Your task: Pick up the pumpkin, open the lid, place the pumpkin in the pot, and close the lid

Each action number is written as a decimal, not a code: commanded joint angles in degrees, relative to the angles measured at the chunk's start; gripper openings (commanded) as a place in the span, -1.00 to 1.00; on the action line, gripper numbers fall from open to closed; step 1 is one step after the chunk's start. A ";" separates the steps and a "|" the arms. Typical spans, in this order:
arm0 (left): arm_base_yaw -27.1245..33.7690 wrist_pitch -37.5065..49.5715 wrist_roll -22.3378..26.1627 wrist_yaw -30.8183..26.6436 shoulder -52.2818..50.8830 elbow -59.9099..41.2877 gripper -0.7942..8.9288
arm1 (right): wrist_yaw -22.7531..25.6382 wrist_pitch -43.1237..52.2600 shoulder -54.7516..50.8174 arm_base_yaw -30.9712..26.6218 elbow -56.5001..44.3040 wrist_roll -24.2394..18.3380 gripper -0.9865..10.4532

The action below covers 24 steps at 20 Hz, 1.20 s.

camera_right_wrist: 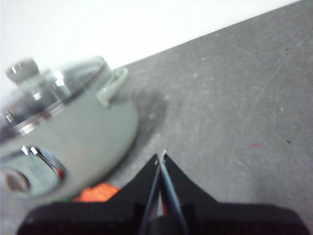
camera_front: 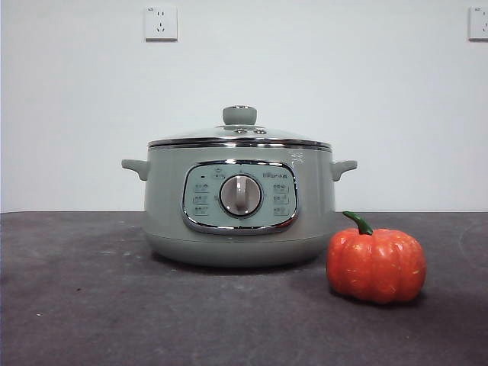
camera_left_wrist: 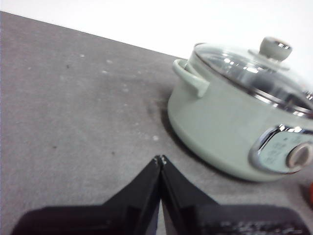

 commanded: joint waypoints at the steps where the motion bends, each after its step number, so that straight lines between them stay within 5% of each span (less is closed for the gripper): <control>1: 0.09 -0.68 -1.40 0.26 -0.15 2.99 -0.85 | -0.07 0.81 0.00 0.04 3.34 3.28 -0.85; 12: 0.09 -12.44 0.68 2.49 5.31 17.99 -0.85 | -2.75 -8.02 10.19 0.07 20.46 0.13 -0.85; 18: 0.09 -20.55 7.30 11.08 11.72 26.95 -0.85 | -10.34 -21.62 20.55 0.09 32.24 -8.85 -0.85; 24: -0.02 -27.58 15.13 15.87 17.55 34.58 -0.85 | -12.39 -36.46 30.01 1.27 42.38 -21.20 -0.85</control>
